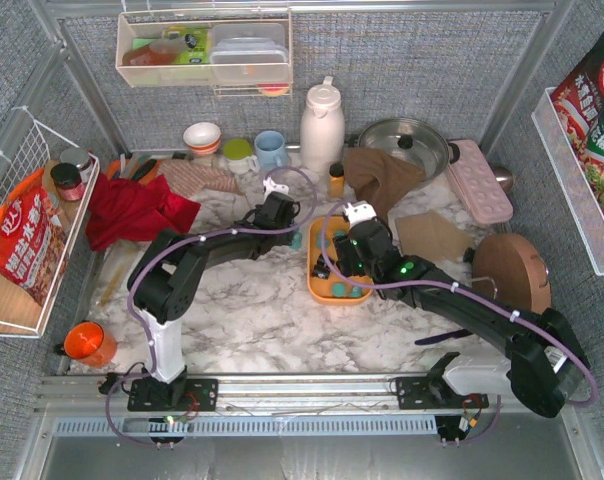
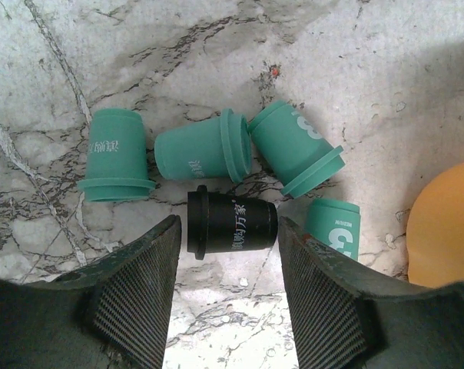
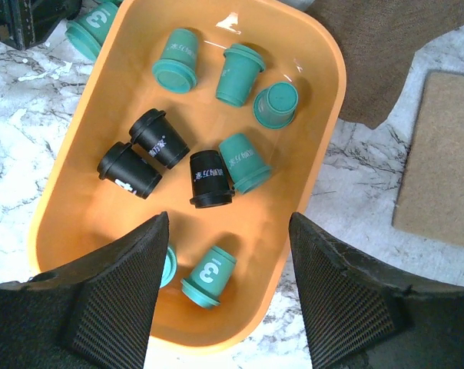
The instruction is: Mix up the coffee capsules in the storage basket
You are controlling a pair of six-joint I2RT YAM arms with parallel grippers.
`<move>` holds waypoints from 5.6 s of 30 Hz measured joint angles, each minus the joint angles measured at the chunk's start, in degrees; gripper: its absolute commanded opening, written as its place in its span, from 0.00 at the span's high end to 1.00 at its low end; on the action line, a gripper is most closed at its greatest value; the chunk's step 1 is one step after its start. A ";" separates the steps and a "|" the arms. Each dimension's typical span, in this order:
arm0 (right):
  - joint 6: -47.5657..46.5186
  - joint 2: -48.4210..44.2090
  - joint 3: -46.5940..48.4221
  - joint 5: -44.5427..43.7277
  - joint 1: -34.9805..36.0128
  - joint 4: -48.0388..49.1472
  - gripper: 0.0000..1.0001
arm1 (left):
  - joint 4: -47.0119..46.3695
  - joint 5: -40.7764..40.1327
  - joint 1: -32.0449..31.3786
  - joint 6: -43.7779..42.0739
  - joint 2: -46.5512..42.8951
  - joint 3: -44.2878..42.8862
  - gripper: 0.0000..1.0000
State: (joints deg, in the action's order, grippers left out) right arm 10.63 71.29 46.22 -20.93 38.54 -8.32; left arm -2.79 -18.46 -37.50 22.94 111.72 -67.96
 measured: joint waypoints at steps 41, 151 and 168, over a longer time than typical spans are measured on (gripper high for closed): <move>4.04 -1.42 5.92 15.91 2.32 -3.43 0.41 | -67.54 23.50 -6.40 -15.96 -27.85 55.43 0.50; 1.60 -5.51 -1.95 -1.18 3.87 -5.57 0.37 | -14.62 9.42 -1.88 2.40 -2.62 9.46 0.37; 1.64 -5.64 -1.84 0.39 3.56 -5.66 0.37 | -15.67 9.70 -1.86 -1.22 -2.36 10.82 0.54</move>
State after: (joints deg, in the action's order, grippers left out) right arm 12.27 65.65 44.38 -20.53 42.11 -13.98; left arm -18.46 -8.75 -39.35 21.71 109.36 -57.14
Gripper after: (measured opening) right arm 0.629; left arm 0.481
